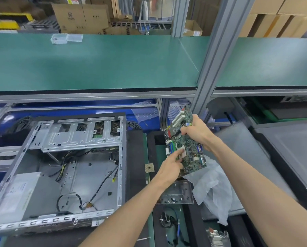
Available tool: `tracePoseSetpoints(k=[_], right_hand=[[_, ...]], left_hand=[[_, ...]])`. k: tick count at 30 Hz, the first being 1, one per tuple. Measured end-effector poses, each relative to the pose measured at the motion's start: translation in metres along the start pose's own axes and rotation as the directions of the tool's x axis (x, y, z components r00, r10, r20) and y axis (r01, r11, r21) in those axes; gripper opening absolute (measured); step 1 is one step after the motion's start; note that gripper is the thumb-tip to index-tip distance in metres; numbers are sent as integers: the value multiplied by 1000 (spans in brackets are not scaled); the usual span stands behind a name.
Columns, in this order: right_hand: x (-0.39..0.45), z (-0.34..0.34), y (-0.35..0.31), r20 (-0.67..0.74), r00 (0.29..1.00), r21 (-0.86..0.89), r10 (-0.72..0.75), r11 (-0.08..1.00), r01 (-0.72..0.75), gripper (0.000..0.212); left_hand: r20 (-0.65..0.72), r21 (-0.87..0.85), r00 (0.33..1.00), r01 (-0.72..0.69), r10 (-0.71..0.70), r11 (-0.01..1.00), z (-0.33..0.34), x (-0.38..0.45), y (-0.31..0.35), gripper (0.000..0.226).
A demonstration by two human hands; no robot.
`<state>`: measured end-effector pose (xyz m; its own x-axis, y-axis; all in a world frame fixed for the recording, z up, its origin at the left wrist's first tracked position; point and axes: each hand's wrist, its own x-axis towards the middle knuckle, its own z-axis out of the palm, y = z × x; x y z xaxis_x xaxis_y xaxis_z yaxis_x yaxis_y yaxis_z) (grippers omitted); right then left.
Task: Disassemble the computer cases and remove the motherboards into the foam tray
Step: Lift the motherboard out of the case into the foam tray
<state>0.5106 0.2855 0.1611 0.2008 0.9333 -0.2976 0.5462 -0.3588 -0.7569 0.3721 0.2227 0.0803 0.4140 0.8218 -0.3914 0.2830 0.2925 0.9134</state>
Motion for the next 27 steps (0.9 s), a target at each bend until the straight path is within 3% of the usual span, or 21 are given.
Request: tracePoseSetpoints(k=[6,12,21,27], right_hand=[[9,10,15,27,1000,-16,0,1000,1,77],[19,18,27,68,997,-28,26,999,-24,69],[36,30,48,101,991,48,93,994,-98,64],[38,37,69,143,982,144,126,979,-146,79]], left_hand=[[-30,20,999,28,-27,999,4,7,-13,65],[-71,92,995,71,-65,993,6,16,-23,56],[-18,193,990,138,-137,971,1,36,-29,55],[7,238,985,167,-174,957,6,43,-40,61]])
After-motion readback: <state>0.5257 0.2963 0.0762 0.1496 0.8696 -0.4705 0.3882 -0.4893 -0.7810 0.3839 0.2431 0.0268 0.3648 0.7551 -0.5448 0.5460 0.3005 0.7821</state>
